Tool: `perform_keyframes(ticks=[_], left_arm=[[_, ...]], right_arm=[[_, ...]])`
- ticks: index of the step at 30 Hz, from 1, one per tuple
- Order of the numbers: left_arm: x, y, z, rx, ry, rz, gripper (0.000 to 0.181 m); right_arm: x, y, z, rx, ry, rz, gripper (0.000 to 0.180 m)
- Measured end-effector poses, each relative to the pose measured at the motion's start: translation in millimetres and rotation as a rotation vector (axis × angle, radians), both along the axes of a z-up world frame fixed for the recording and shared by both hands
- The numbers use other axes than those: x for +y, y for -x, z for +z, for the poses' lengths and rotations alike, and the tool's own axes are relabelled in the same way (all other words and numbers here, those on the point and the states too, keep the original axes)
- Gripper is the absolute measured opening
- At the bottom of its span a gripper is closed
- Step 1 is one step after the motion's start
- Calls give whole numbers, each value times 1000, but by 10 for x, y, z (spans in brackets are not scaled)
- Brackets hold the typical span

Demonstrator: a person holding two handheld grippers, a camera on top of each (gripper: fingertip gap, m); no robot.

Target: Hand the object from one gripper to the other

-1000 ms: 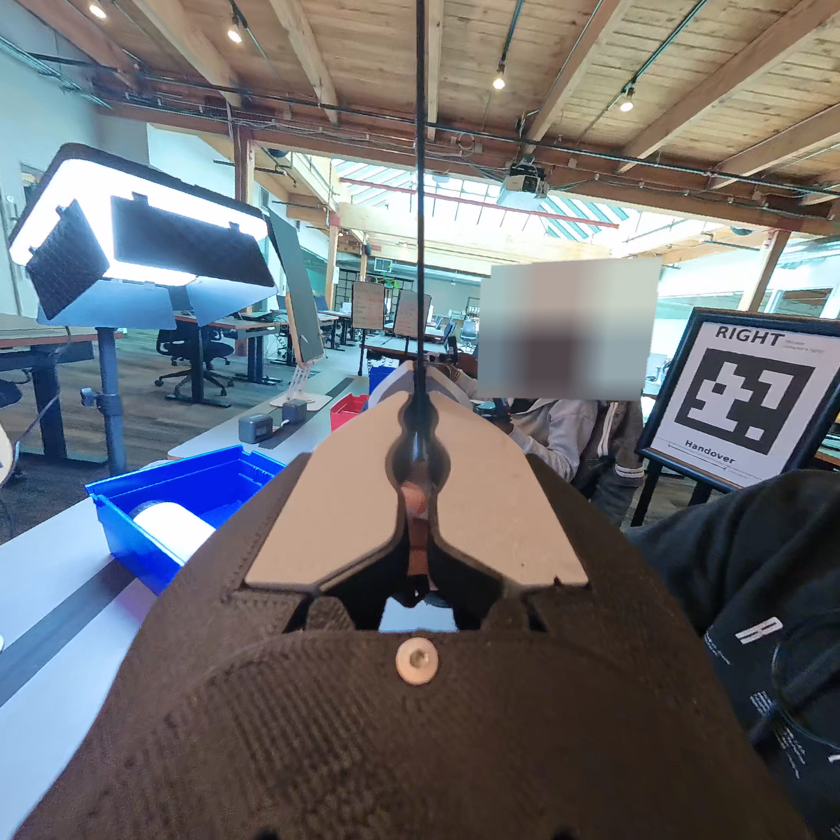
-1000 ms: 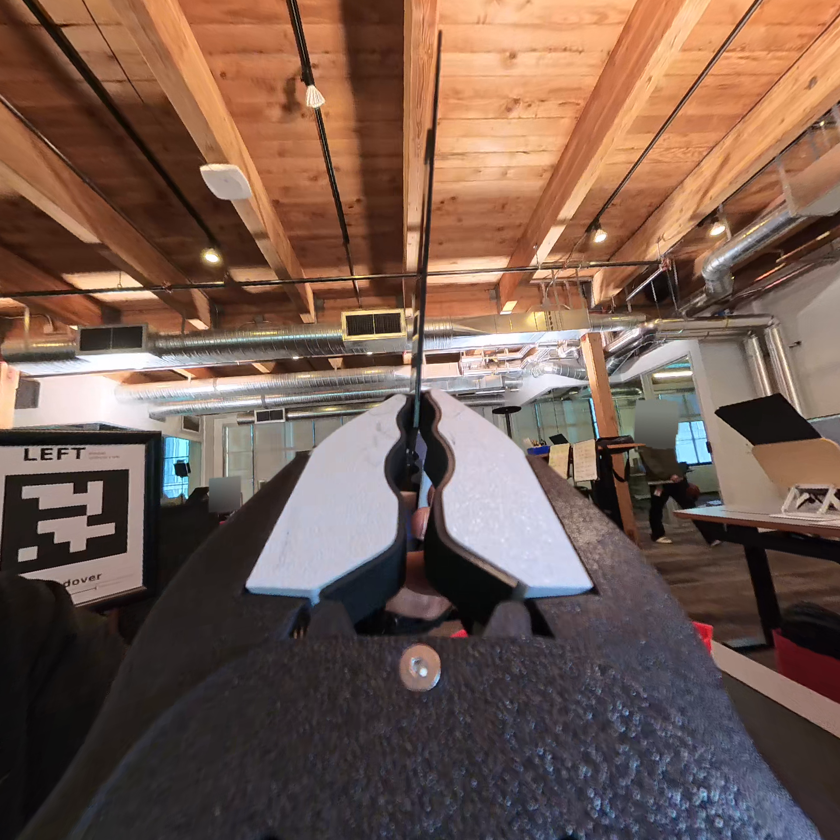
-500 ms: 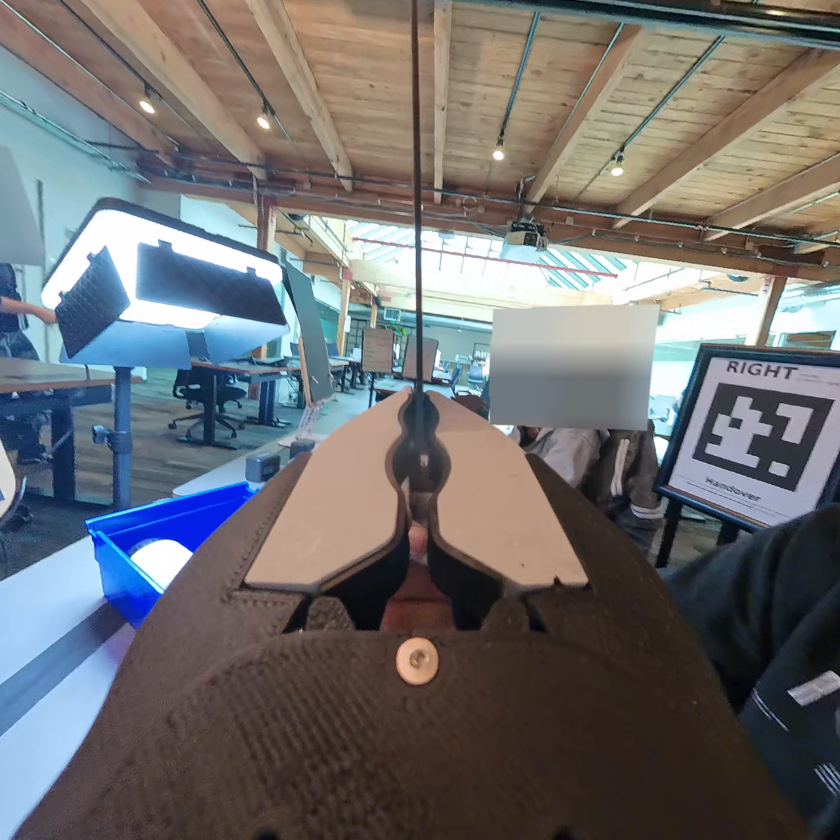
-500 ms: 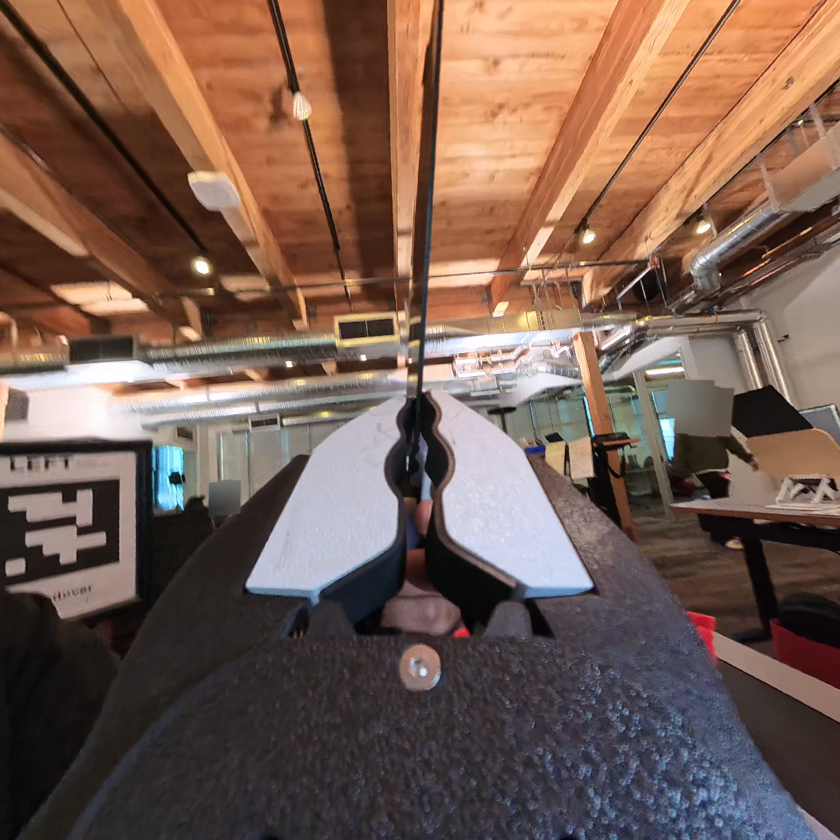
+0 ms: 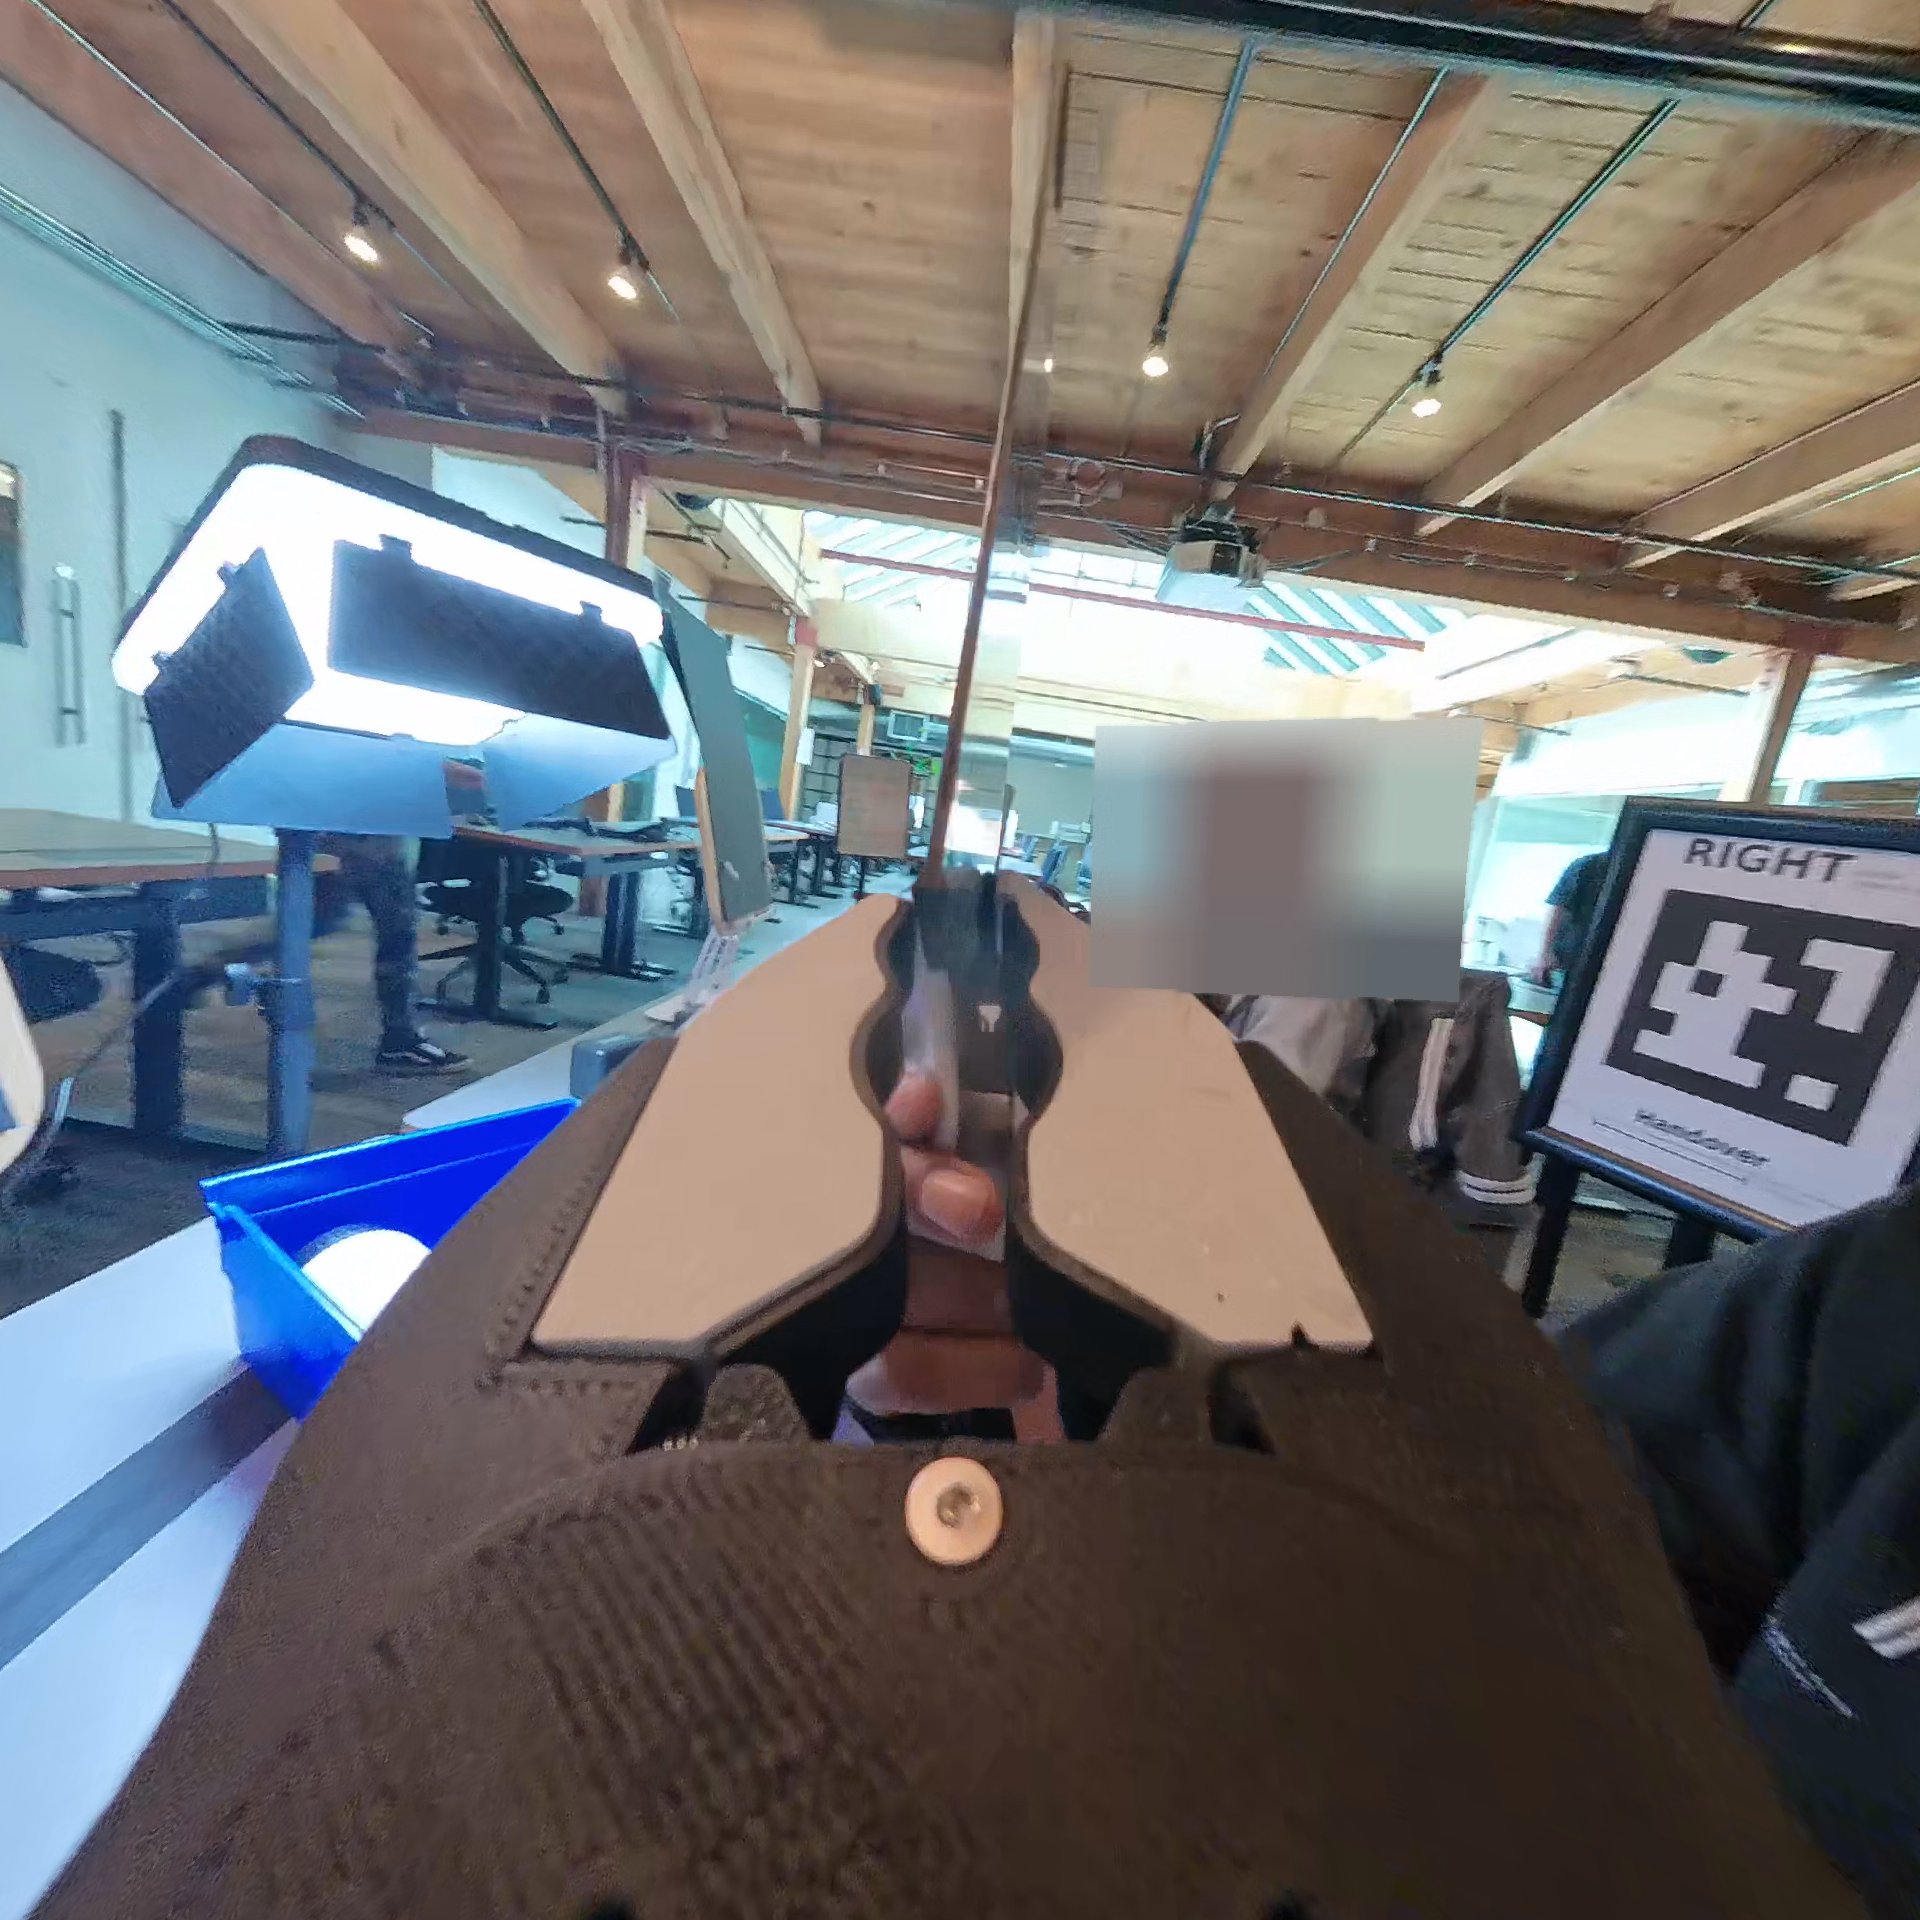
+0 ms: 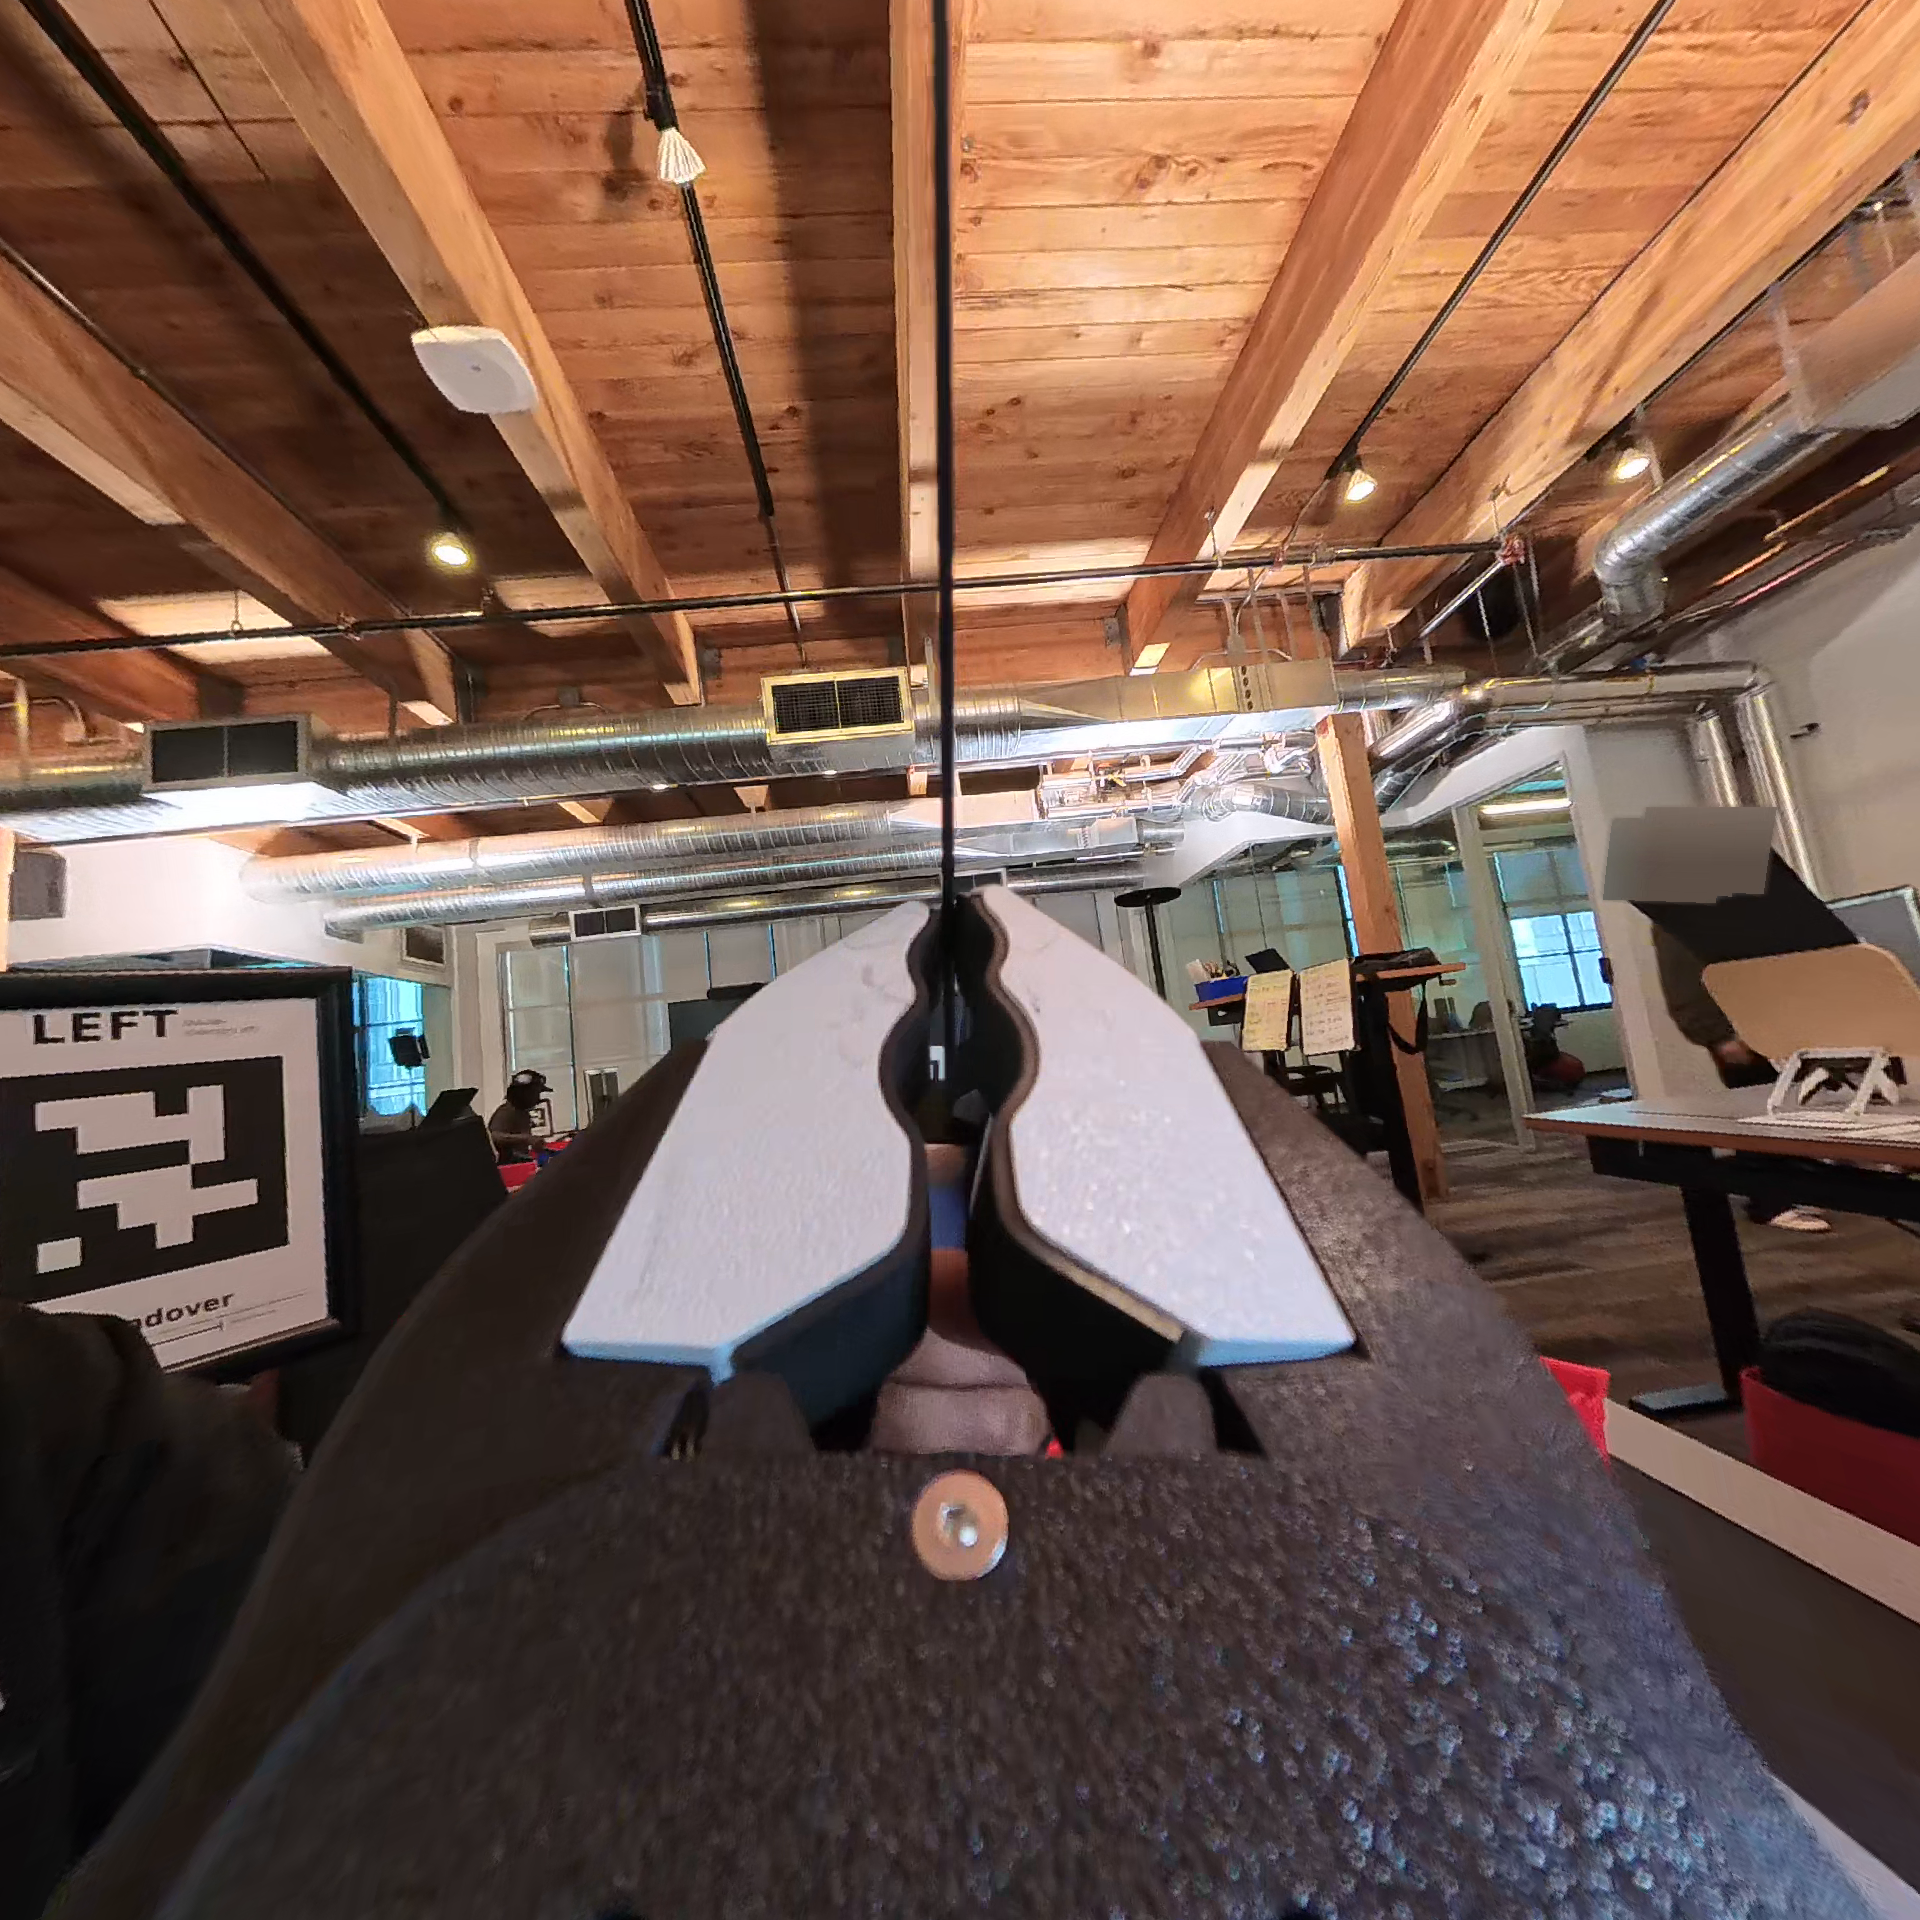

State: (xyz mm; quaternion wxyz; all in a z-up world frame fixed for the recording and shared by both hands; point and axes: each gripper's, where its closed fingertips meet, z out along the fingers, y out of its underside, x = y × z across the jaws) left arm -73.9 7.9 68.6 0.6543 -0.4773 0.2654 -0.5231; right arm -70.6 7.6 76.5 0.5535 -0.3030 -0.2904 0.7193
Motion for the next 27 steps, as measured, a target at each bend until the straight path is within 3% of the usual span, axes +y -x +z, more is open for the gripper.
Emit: perform_keyframes(ticks=[3,11,17,20,24,27], left_arm=[[-34,-10,15,-12,-1,-20,1],[-108,68,15,38,34,-108,1],[-102,50,-28,55,53,-135,1],[-108,50,1,34,7,-106,2],[-72,-73,-26,38,-23,-34,21],[-26,-82,-31,13,-21,2,1]], right_arm=[[-5,21,-5,4,19,11,2],[-16,-18,29,-43,-35,-19,11],[-40,-38,31,-43,-55,-17,2],[-42,-52,45,-21,-52,-28,2],[-2,-74,47,37,0,-23,1],[17,-18,6,27,37,-1,2]])
